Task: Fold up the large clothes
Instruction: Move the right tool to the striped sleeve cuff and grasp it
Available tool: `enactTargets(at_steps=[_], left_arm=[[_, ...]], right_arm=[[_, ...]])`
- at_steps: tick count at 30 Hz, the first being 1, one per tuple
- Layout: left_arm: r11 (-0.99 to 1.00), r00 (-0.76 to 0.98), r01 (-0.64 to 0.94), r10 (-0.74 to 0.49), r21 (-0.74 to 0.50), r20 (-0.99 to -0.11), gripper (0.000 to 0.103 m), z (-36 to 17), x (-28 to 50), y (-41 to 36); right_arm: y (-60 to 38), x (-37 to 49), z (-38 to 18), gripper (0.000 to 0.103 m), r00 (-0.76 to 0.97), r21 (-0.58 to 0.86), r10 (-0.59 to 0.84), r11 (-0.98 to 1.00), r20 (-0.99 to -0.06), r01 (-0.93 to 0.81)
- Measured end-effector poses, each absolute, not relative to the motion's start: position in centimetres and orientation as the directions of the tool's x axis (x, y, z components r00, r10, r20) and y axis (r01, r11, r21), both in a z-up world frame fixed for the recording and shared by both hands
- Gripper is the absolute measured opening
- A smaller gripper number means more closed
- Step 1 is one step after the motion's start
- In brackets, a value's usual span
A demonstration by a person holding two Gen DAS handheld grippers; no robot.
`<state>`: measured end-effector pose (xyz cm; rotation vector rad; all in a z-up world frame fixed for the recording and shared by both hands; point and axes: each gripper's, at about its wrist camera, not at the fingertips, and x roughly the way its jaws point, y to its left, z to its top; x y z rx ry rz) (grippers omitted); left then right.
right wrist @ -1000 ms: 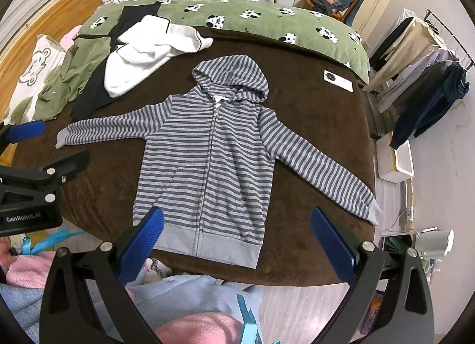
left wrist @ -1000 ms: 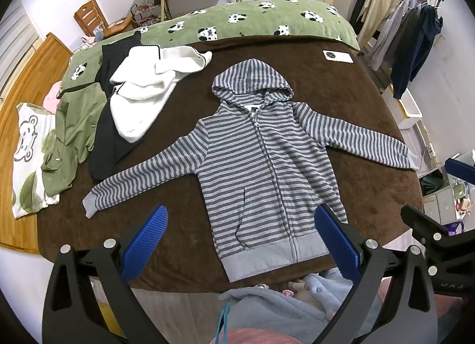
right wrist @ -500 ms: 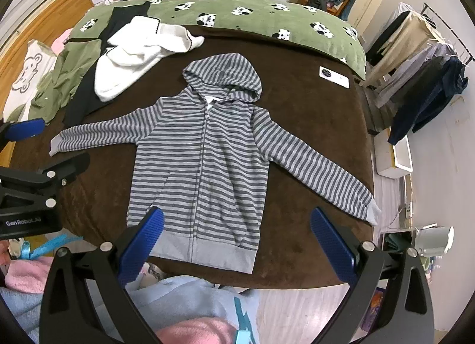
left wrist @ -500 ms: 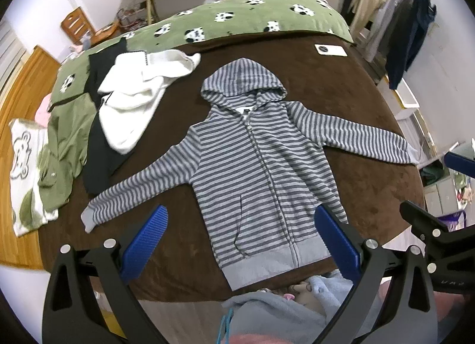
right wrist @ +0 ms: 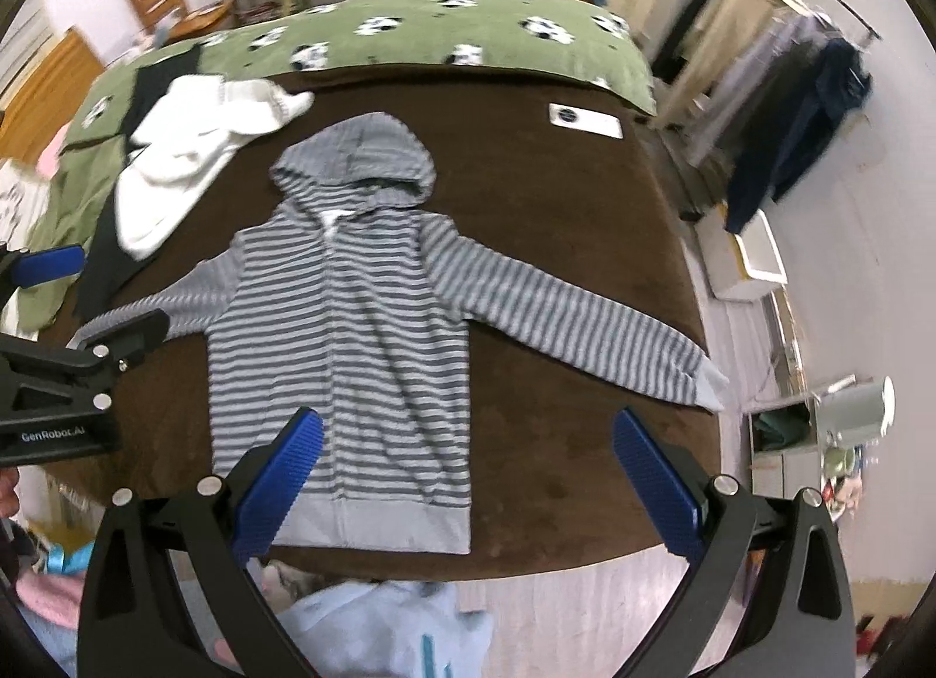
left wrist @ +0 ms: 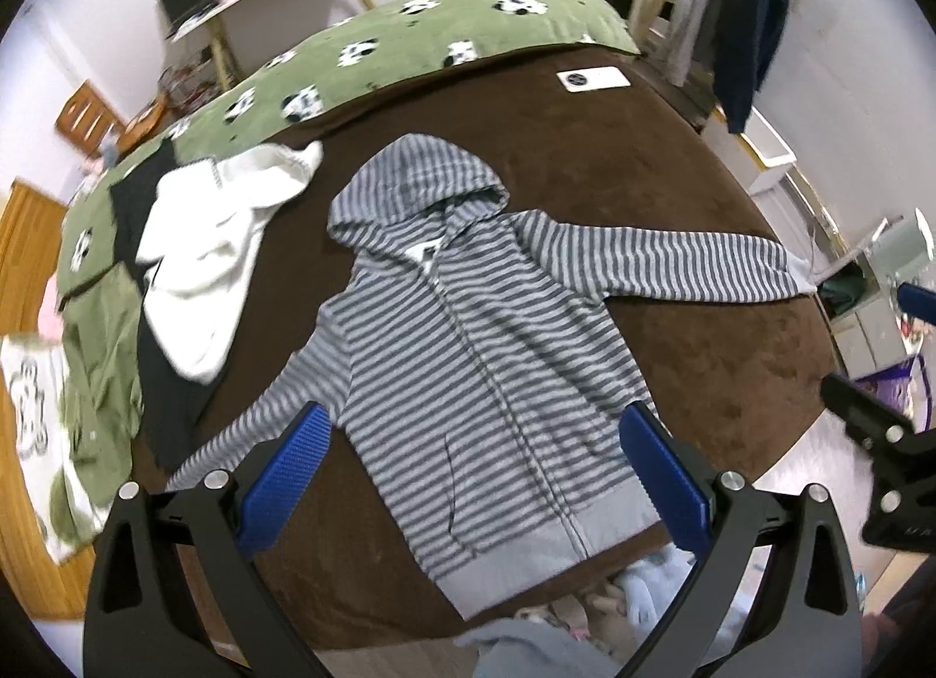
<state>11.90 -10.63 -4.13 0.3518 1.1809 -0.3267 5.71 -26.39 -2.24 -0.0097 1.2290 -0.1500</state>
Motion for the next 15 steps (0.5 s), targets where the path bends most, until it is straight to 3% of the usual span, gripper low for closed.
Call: enactTargets(at_steps=[9, 15], left_arm=[[0.860, 0.346, 0.497, -0.077, 0.113, -0.935, 0.097, -8.5, 15.6, -16.7], [0.847, 0.305, 0.527, -0.120, 0.062, -0.945, 0.097, -14.8, 18.4, -20.0]], right_arm=[[-33.4, 6.9, -6.1, 0.097, 0.306, -0.120, -0.196, 0.961, -0.932, 0.249], [-37.8, 7.6, -11.2, 0.097, 0.289, -0.097, -0.211, 0.927, -0.934, 0.363]])
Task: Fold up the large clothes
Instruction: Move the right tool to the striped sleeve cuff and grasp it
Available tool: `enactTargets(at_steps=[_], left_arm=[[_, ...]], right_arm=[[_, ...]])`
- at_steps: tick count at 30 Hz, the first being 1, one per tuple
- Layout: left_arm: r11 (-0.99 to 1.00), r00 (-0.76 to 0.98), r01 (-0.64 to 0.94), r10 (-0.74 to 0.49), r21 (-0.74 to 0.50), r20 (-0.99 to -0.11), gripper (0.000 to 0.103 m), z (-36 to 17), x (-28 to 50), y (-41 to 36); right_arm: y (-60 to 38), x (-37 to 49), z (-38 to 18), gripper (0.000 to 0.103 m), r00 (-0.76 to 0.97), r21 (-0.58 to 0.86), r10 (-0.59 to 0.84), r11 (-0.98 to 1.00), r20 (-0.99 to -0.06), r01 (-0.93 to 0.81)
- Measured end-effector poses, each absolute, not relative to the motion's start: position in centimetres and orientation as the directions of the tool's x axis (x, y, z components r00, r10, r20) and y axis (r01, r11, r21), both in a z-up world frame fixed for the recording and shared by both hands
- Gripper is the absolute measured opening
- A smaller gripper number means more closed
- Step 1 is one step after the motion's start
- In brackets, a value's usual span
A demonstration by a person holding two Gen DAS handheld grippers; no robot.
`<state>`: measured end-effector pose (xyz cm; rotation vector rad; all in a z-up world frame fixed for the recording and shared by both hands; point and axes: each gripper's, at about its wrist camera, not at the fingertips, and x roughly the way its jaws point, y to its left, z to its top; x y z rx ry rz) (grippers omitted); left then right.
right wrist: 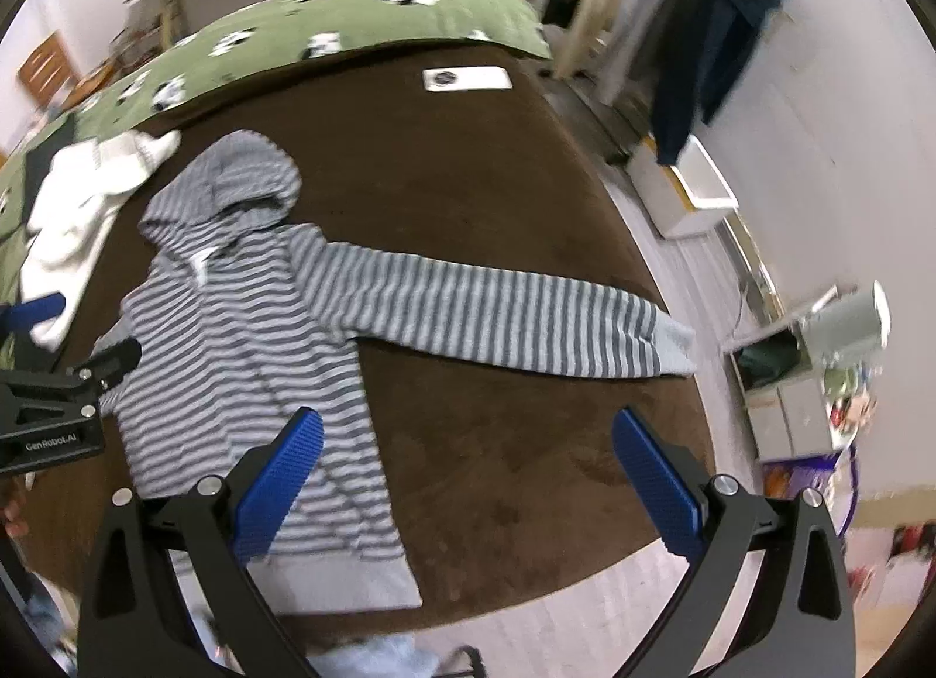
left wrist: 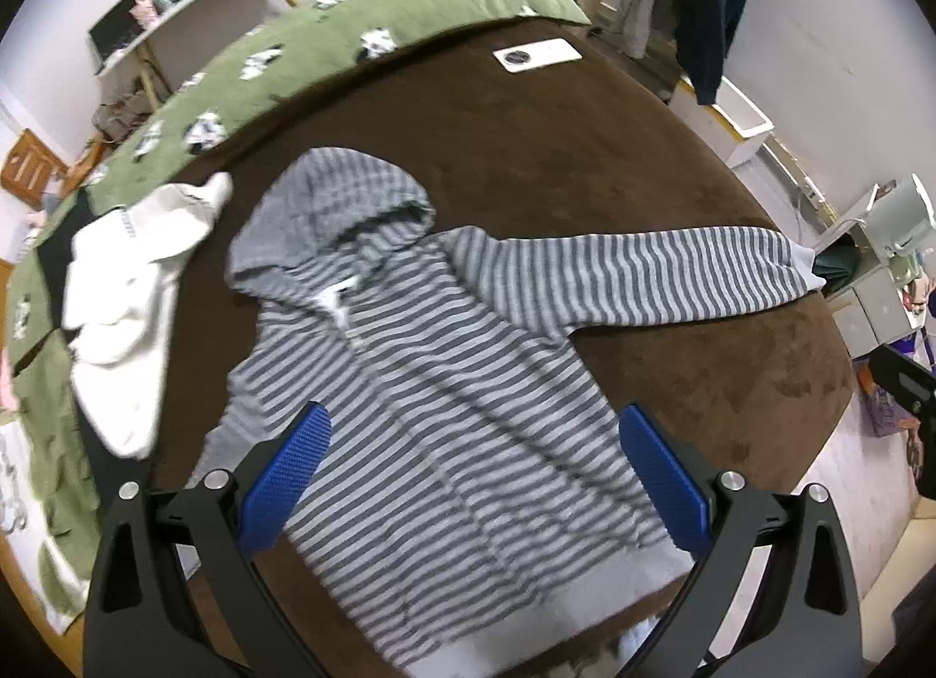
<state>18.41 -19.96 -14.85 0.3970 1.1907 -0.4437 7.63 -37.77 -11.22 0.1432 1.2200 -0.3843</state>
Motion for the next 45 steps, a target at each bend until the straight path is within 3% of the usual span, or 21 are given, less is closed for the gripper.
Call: enactTargets(at_steps=[11, 22, 34, 45], left_arm=[[0.838, 0.343, 0.529, -0.071, 0.130, -0.937, 0.097, -28.7, 23.7, -26.4], [0.844, 0.364, 0.510, -0.040, 0.163, -0.931, 0.097, -39.0, 26.9, -28.2], [0.887, 0.321, 0.440, -0.011, 0.139, -0.947, 0.098, -43.1, 27.3, -28.1], [0.841, 0.372, 0.498, 0.014, 0.212, -0.928, 0.098, -42.8, 26.1, -29.6]], right_arm=[[-44.8, 8.1, -24.8, 0.097, 0.266, -0.045, -0.211, 0.854, -0.941, 0.518], [-51.9, 5.6, -34.0, 0.097, 0.267, -0.003, -0.240, 0.748, -0.933, 0.664], [-59.6, 1.1, -36.2, 0.097, 0.318, 0.039, -0.314, 0.655, -0.895, 0.755], [-68.2, -0.6, -39.2, 0.094, 0.445, 0.272, -0.242, 0.520, -0.862, 0.810]])
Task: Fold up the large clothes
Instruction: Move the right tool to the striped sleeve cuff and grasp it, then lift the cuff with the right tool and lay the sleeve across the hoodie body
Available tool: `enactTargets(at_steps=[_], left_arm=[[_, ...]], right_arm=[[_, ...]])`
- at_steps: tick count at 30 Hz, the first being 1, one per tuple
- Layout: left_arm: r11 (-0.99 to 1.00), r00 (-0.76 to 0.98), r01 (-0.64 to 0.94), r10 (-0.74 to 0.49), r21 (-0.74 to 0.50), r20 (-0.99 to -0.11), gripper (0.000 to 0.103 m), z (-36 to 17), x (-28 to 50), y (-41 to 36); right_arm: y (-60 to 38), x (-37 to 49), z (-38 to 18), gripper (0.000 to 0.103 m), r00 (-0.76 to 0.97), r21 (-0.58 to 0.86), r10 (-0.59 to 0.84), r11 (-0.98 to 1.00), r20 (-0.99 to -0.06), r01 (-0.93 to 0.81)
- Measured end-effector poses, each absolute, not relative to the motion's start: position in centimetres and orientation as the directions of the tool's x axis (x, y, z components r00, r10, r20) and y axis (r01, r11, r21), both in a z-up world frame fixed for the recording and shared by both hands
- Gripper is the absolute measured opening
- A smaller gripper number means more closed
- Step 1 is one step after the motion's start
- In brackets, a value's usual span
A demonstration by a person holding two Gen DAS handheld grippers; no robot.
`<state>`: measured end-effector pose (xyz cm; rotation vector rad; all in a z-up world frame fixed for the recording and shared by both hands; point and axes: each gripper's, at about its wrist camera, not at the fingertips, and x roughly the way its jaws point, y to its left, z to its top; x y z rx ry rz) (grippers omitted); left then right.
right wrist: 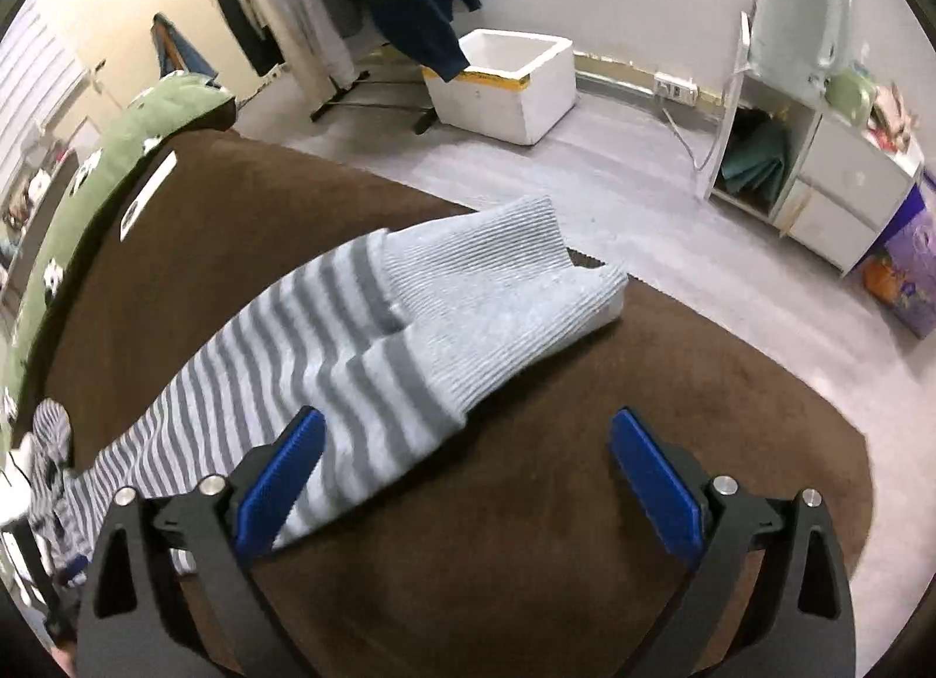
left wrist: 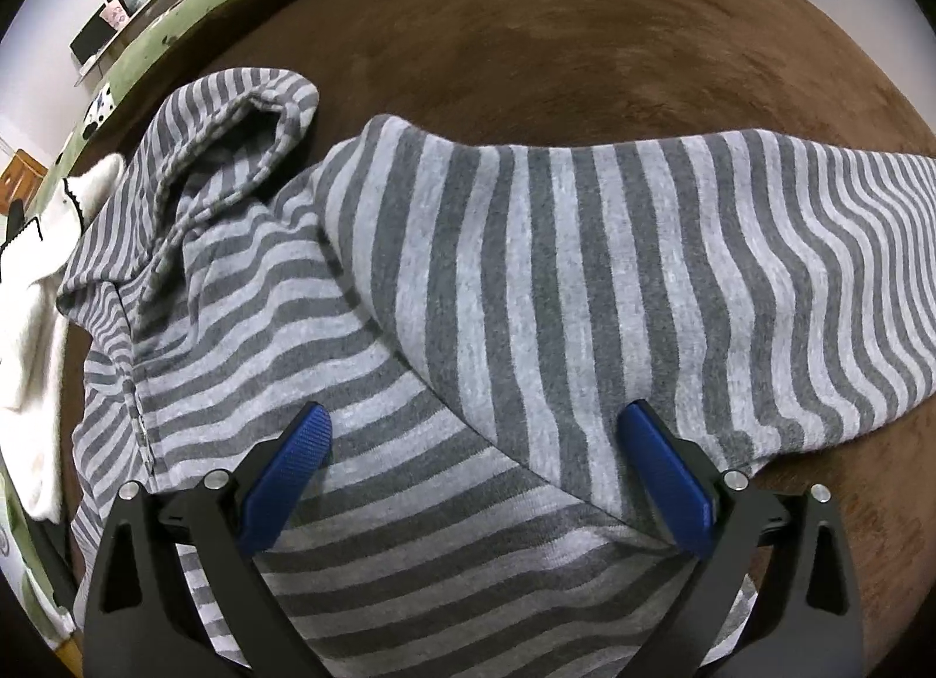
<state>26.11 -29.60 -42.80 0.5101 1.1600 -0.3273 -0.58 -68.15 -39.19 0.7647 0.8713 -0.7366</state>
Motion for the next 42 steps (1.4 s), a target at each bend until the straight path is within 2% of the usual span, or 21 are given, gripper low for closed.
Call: enactTargets(at_steps=[3, 8, 10, 12, 15, 28, 37, 42], left_arm=[[0.845, 0.366, 0.497, 0.003, 0.198, -0.931, 0.098, -42.7, 26.0, -29.5], [0.848, 0.361, 0.498, -0.015, 0.179, -0.932, 0.098, -43.1, 27.3, -28.5], [0.848, 0.362, 0.499, -0.017, 0.178, -0.932, 0.098, -43.1, 27.3, -28.4], [0.850, 0.363, 0.495, -0.016, 0.178, -0.932, 0.098, -43.1, 27.4, -28.4], [0.853, 0.359, 0.492, -0.018, 0.173, -0.933, 0.098, -43.1, 27.6, -28.2], [0.876, 0.355, 0.454, -0.010, 0.163, -0.935, 0.098, -43.5, 27.8, -27.9], [0.891, 0.357, 0.432, -0.026, 0.140, -0.934, 0.098, -43.2, 27.5, -27.3], [0.887, 0.385, 0.433, -0.018, 0.163, -0.923, 0.097, -41.9, 27.8, -27.1]], right_arm=[[-69.0, -0.4, -40.0, 0.090, 0.480, 0.333, -0.212, 0.488, -0.851, 0.807], [-69.9, 0.4, -40.4, 0.069, 0.492, 0.348, -0.222, 0.475, -0.842, 0.809], [-70.2, 0.5, -40.2, 0.045, 0.499, 0.352, -0.228, 0.474, -0.836, 0.807], [-70.0, 0.7, -40.0, 0.028, 0.529, 0.381, -0.209, 0.490, -0.822, 0.784], [-69.1, 1.5, -39.3, 0.017, 0.540, 0.361, -0.222, 0.536, -0.812, 0.763], [-66.6, 2.2, -34.7, 0.013, 0.581, 0.301, -0.274, 0.646, -0.767, 0.702], [-60.7, 4.0, -26.9, 0.013, 0.676, 0.258, -0.293, 0.766, -0.676, 0.589], [-56.5, 6.4, -22.7, 0.013, 0.742, 0.234, -0.236, 0.851, -0.628, 0.470]])
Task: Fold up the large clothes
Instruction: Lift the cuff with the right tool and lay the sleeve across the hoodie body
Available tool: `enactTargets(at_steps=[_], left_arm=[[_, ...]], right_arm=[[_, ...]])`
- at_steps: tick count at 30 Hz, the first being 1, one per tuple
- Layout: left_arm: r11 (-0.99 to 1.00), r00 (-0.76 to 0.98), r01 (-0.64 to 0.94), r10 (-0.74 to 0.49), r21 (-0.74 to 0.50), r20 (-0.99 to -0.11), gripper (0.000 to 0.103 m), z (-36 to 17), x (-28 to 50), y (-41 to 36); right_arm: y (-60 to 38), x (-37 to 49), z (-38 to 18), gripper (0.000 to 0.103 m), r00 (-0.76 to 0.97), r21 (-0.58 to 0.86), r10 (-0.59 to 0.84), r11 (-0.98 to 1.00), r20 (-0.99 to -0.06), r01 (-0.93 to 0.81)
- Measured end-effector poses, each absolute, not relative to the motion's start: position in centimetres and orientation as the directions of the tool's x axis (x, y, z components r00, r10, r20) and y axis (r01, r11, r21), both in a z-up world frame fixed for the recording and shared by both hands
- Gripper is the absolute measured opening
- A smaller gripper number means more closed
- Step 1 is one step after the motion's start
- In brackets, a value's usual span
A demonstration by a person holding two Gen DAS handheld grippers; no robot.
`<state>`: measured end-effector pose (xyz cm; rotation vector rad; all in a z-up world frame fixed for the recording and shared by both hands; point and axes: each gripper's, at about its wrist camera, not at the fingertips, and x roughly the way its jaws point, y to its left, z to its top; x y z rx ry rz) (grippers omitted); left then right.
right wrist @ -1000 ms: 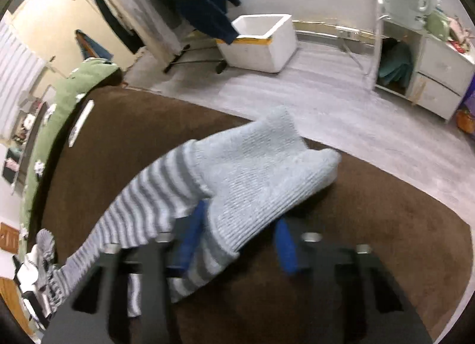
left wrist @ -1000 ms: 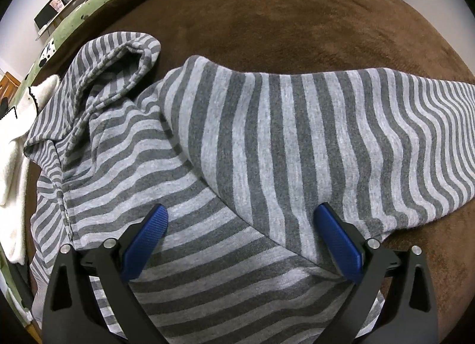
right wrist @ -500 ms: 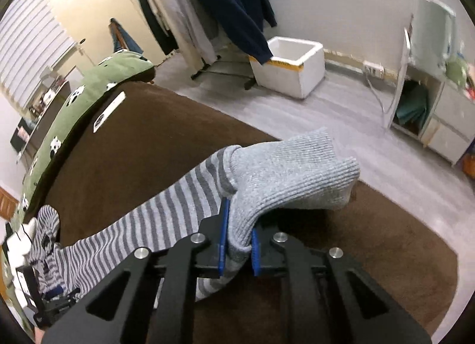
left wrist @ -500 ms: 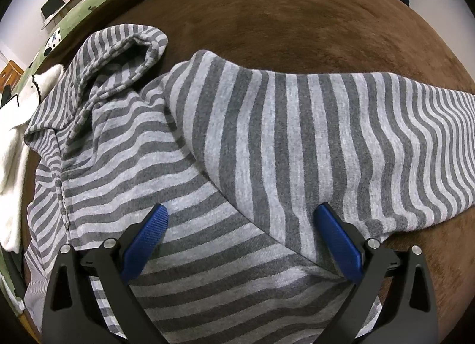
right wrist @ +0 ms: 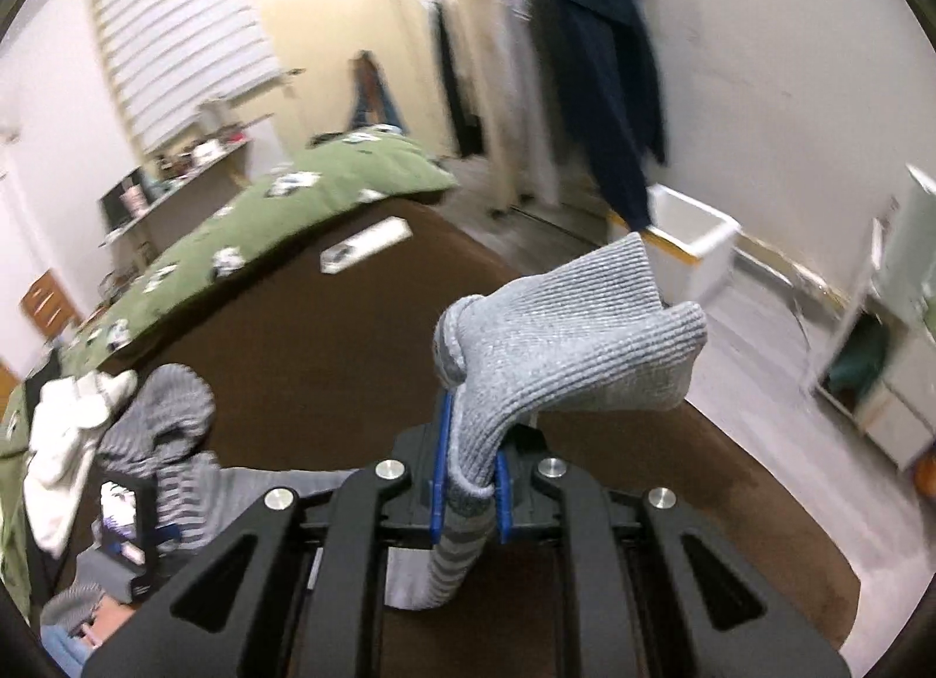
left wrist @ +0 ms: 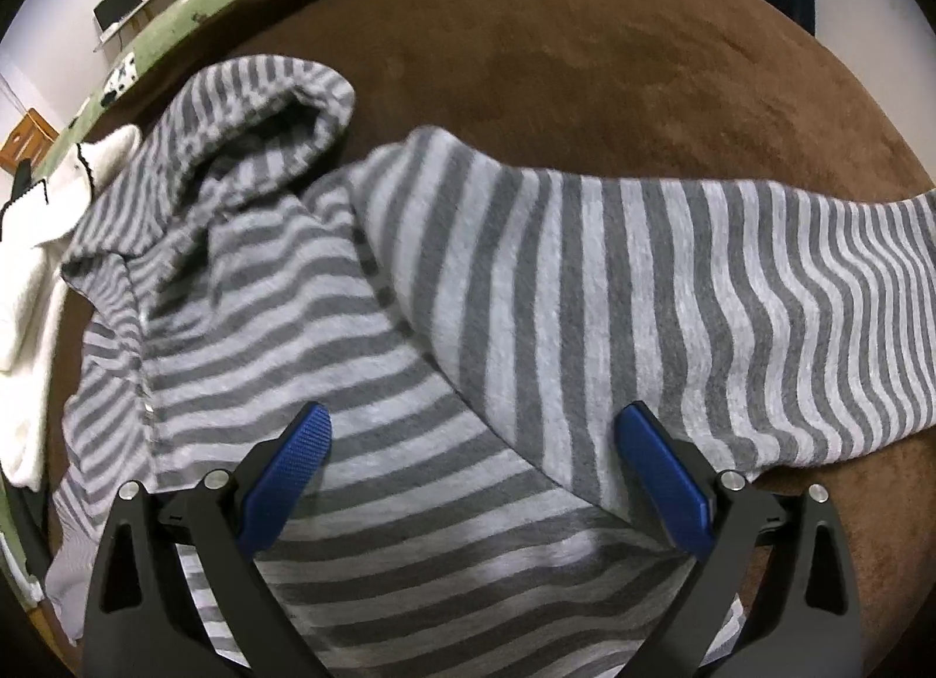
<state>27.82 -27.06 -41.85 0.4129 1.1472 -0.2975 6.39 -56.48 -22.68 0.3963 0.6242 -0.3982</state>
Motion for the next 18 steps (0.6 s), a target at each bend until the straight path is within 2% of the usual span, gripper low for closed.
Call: enactTargets(at_steps=[8, 18], left_arm=[[0.924, 0.426, 0.354, -0.023, 0.144, -0.905, 0.097, -37.8, 28.1, -22.2], [0.963, 0.446, 0.204, 0.071, 0.178, -0.892, 0.097, -35.5, 27.2, -10.6]], right_arm=[[-47.5, 11.2, -16.7, 0.013, 0.836, 0.236, -0.098, 0.936, -0.541, 0.262], [-36.4, 16.2, -11.0, 0.013, 0.901, 0.304, 0.115, 0.952, -0.419, 0.021]])
